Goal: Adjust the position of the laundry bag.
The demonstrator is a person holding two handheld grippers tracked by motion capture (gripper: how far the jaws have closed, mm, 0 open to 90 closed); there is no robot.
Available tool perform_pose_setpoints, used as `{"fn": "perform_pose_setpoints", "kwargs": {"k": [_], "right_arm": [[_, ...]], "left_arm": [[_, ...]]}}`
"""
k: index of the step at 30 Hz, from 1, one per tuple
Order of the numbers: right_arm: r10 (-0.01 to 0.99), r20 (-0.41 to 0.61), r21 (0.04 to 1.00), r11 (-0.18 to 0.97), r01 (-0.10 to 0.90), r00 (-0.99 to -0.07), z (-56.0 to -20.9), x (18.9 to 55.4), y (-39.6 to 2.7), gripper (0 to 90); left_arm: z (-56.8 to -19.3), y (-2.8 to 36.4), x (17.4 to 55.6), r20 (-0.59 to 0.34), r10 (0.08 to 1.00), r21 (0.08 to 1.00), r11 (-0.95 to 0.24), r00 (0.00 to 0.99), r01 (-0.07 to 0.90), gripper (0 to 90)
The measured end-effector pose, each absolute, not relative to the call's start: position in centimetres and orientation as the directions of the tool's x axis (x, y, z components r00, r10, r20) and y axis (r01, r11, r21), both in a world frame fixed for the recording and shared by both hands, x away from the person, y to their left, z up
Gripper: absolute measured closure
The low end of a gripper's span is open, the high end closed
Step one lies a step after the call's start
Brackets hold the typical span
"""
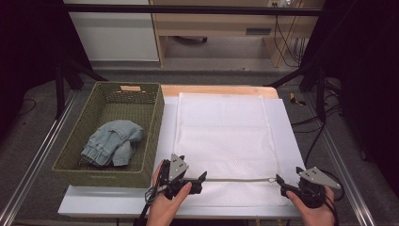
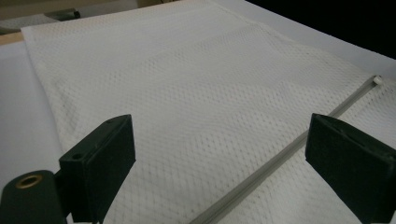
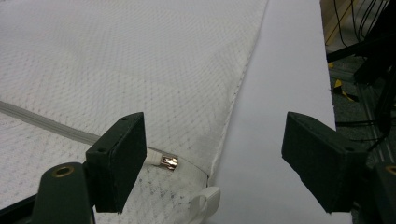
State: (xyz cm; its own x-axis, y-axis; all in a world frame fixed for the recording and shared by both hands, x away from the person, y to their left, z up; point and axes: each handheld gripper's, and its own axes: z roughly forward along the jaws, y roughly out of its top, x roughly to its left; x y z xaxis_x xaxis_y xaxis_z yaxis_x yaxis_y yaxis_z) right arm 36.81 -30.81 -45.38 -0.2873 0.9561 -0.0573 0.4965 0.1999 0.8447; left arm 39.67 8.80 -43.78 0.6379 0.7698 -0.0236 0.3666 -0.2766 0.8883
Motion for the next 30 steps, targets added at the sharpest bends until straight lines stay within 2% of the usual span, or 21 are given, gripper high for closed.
{"fn": "perform_pose_setpoints", "kwargs": {"k": [3,8,17,30], "right_arm": [[0.958,-0.043,0.843,0.187,0.504,-0.284,-45.4,36.9,-30.8,23.4],[0.955,-0.025,0.842,0.179,0.509,-0.295,-45.6,37.0,-30.9,31.9],[0.947,0.031,0.819,0.159,0.552,-0.320,-46.2,37.3,-31.1,41.2],[0.946,0.081,0.800,0.125,0.586,-0.312,-46.8,37.5,-31.7,56.4]], "left_arm": [[-44.4,9.3,39.1,-0.034,0.767,0.883,-0.277,0.641,0.379,8.1],[-45.1,10.3,37.9,-0.053,0.763,0.875,-0.276,0.644,0.398,8.0],[-46.0,10.2,36.6,0.009,0.770,0.863,-0.329,0.638,0.384,8.0],[-46.2,10.9,36.1,-0.023,0.769,0.861,-0.310,0.638,0.404,8.9]]}}
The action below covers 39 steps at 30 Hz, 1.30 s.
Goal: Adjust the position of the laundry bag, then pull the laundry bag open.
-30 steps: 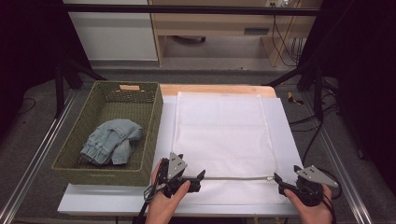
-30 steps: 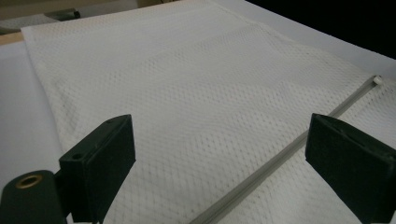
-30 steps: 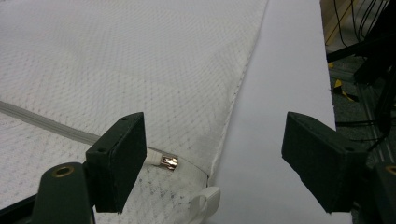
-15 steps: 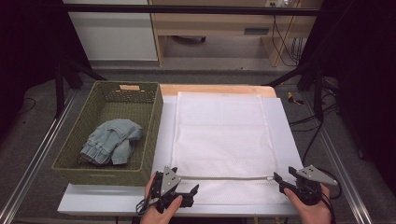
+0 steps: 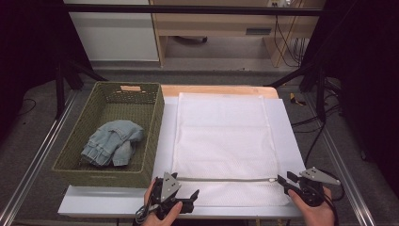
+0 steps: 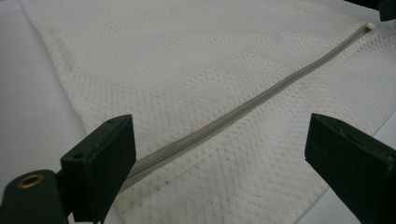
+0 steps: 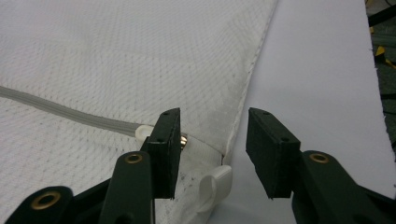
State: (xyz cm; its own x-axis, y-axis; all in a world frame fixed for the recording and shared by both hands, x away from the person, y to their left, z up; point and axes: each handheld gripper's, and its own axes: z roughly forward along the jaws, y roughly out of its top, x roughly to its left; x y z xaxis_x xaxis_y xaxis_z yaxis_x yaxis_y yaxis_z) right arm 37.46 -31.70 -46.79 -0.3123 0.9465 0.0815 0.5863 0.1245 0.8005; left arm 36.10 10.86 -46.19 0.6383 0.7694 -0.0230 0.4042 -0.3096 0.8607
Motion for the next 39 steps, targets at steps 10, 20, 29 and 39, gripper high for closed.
{"fn": "perform_pose_setpoints", "kwargs": {"k": [10,20,29,39], "right_arm": [[0.937,0.092,0.748,0.158,0.644,-0.337,-47.6,37.7,-31.3,55.9],[0.940,-0.002,0.710,0.241,0.662,-0.341,-47.8,37.8,-30.4,66.7],[0.932,-0.040,0.700,0.284,0.655,-0.361,-47.6,38.0,-30.1,85.2],[0.917,-0.044,0.815,0.263,0.517,-0.396,-46.0,37.4,-29.9,86.0]], "left_arm": [[-46.0,11.3,35.3,-0.029,0.776,0.865,-0.296,0.630,0.405,9.2],[-46.2,11.1,35.3,-0.039,0.767,0.863,-0.297,0.640,0.408,9.5],[-46.5,10.9,35.4,-0.042,0.767,0.858,-0.301,0.640,0.416,9.9],[-46.5,11.4,35.7,-0.047,0.777,0.862,-0.286,0.628,0.419,11.3]]}}
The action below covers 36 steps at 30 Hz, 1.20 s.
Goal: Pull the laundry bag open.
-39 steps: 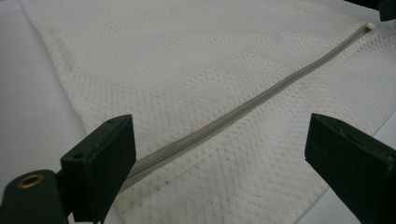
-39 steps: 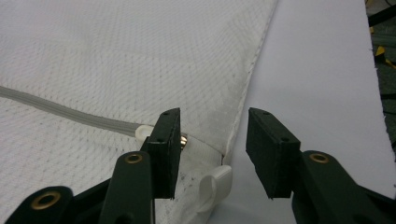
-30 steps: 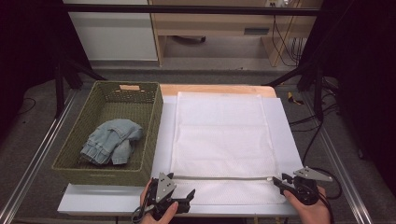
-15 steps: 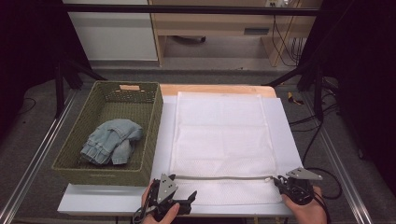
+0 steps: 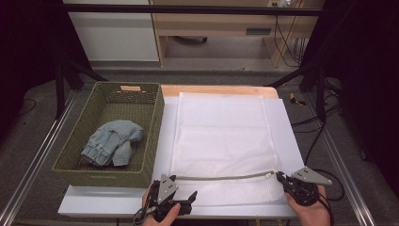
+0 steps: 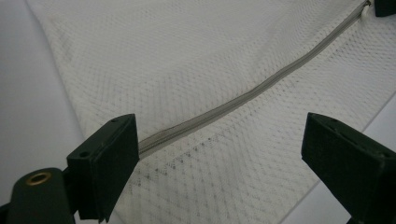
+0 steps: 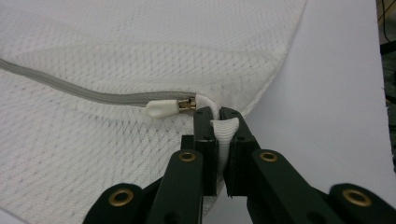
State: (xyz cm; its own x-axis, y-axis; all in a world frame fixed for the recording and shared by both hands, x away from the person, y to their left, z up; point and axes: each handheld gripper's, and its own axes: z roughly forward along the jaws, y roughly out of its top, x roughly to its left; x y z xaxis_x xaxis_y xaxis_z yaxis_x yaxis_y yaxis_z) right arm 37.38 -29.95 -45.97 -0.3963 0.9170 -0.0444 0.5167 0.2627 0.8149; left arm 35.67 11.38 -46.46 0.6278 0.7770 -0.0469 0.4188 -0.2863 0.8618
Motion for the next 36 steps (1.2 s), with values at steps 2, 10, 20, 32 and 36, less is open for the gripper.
{"fn": "perform_pose_setpoints", "kwargs": {"k": [2,10,20,32,36], "right_arm": [[0.916,-0.045,0.820,0.262,0.508,-0.399,-45.9,37.3,-29.9,86.1],[0.916,-0.041,0.838,0.249,0.486,-0.399,-45.4,37.2,-29.7,86.0],[0.911,-0.050,0.843,0.258,0.472,-0.409,-45.2,37.2,-29.4,86.1],[0.913,-0.059,0.859,0.252,0.445,-0.404,-44.8,37.4,-29.4,86.0],[0.912,-0.055,0.868,0.244,0.433,-0.406,-44.6,37.3,-29.3,86.1]], "left_arm": [[-46.5,11.4,35.7,-0.048,0.778,0.862,-0.285,0.627,0.419,11.5],[-46.6,11.6,36.0,-0.065,0.787,0.878,-0.247,0.614,0.409,10.1],[-46.3,11.4,36.3,-0.101,0.785,0.892,-0.201,0.612,0.404,7.2],[-45.0,9.3,37.4,-0.125,0.740,0.896,-0.202,0.661,0.395,6.9],[-44.5,7.6,38.1,-0.127,0.721,0.899,-0.207,0.681,0.387,6.7]]}}
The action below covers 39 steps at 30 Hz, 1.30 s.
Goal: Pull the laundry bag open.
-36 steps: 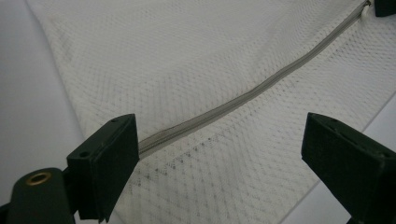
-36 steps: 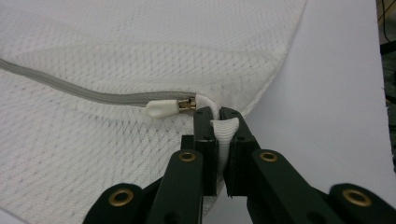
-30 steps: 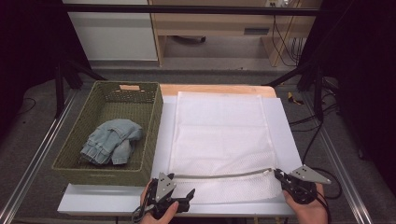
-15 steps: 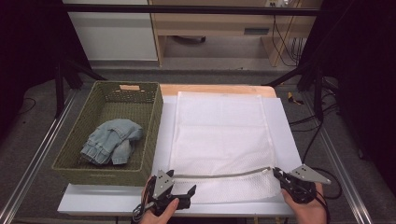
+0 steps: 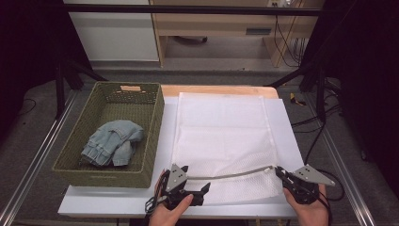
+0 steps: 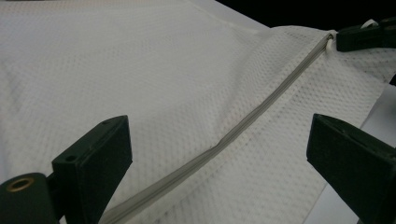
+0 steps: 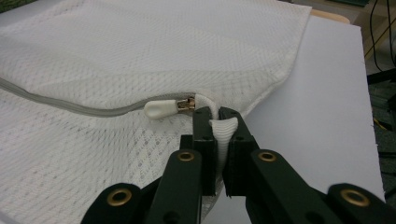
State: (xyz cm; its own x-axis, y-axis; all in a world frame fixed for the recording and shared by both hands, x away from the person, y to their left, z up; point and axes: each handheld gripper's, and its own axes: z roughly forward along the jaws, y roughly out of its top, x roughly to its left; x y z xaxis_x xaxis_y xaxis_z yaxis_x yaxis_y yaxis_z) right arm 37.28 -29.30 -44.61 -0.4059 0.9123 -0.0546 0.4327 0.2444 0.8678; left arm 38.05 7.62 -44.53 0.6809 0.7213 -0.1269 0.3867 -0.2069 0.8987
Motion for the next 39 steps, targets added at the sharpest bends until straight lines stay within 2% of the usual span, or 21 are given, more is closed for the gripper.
{"fn": "perform_pose_setpoints", "kwargs": {"k": [17,23,29,39], "right_arm": [[0.906,-0.076,0.883,0.255,0.393,-0.417,-44.2,36.8,-28.9,86.1],[0.905,-0.079,0.884,0.257,0.390,-0.417,-44.2,36.8,-28.9,86.0],[0.905,-0.073,0.888,0.250,0.386,-0.418,-44.2,36.8,-28.9,86.1],[0.904,-0.060,0.896,0.236,0.377,-0.423,-44.2,36.7,-29.2,86.1]], "left_arm": [[-42.1,-0.8,39.3,-0.136,0.609,0.913,-0.228,0.781,0.337,11.8],[-42.1,-2.3,39.1,-0.126,0.587,0.916,-0.240,0.800,0.321,15.2],[-42.6,-3.7,39.1,-0.155,0.553,0.908,-0.248,0.818,0.339,19.3],[-43.5,-5.0,39.3,-0.159,0.529,0.902,-0.265,0.833,0.341,20.4]]}}
